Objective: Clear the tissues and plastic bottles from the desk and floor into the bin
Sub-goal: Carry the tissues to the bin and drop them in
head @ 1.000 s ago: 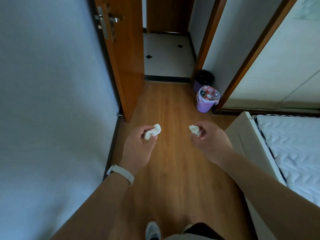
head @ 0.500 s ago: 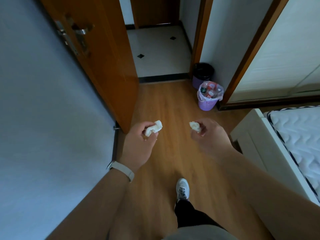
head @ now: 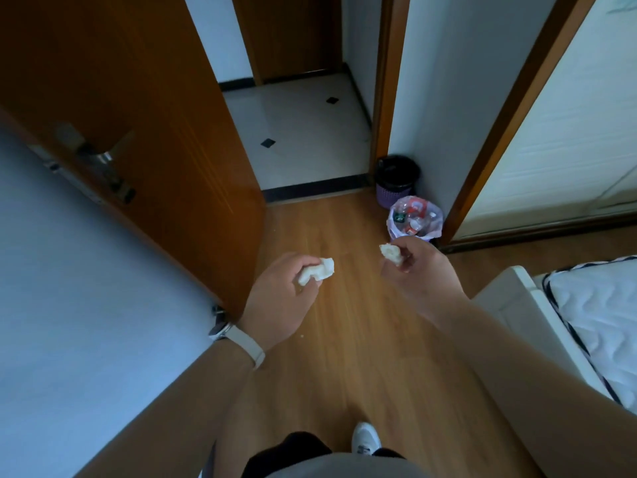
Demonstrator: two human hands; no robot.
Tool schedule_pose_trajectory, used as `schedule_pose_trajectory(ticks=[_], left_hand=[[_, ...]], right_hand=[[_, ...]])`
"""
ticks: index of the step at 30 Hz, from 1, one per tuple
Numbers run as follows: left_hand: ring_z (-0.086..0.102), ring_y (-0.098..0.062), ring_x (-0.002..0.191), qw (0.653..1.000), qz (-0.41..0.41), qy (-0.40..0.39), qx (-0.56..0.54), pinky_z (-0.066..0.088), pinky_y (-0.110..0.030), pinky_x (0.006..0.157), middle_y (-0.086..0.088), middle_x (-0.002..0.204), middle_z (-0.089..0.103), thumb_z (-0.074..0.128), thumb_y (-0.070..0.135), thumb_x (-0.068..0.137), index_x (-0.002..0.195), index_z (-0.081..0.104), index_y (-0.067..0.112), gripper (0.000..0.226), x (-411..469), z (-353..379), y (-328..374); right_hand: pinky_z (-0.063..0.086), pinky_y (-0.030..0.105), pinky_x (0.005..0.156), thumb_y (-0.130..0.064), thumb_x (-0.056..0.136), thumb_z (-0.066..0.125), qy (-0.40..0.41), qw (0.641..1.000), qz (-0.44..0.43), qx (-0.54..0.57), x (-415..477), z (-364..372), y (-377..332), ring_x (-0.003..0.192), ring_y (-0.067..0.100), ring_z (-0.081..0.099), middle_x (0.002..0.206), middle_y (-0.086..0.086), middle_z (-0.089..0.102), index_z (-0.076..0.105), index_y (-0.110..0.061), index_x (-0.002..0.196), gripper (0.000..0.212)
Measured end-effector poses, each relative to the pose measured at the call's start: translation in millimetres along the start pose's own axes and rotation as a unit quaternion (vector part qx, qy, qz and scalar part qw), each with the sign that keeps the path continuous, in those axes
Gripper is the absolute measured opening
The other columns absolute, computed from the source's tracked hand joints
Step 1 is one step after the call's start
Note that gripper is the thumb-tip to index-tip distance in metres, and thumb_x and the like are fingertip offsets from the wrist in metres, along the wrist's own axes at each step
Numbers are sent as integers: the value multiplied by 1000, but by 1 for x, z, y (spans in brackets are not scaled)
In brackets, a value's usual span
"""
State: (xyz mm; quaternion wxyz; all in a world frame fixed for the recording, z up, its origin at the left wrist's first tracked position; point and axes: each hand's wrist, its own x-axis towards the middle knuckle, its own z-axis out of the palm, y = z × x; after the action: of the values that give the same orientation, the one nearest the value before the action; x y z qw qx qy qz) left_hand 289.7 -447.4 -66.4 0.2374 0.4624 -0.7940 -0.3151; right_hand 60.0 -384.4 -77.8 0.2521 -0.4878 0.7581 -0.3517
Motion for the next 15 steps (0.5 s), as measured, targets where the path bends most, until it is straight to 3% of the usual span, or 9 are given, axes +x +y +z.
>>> schedule_pose_trajectory(ticks=[7,11,15], left_hand=[[60,-7,93,999,13,9,-28,54,-39,81,19,100,60,65,14,88,106,65,25,22,85,2,-34],[60,-3,94,998,0,-18,-58,55,-35,82,22,102,60,64,17,89,107,63,32,23,144,3,-60],[60,-3,97,996,5,-43,-81,56,-33,83,22,105,59,65,18,90,111,63,29,24,210,-7,-88]], right_hand=[[50,21,66,-36,86,64,7,1000,13,-6,71,12,-5,78,5,61,88,-18,60,54,-37,99,17],[43,16,62,-32,86,64,29,999,29,-33,123,22,-8,78,3,58,85,-20,55,58,-31,104,19],[41,12,57,-29,88,63,56,995,53,-63,185,37,-24,74,-2,54,82,-26,49,59,-26,114,26]])
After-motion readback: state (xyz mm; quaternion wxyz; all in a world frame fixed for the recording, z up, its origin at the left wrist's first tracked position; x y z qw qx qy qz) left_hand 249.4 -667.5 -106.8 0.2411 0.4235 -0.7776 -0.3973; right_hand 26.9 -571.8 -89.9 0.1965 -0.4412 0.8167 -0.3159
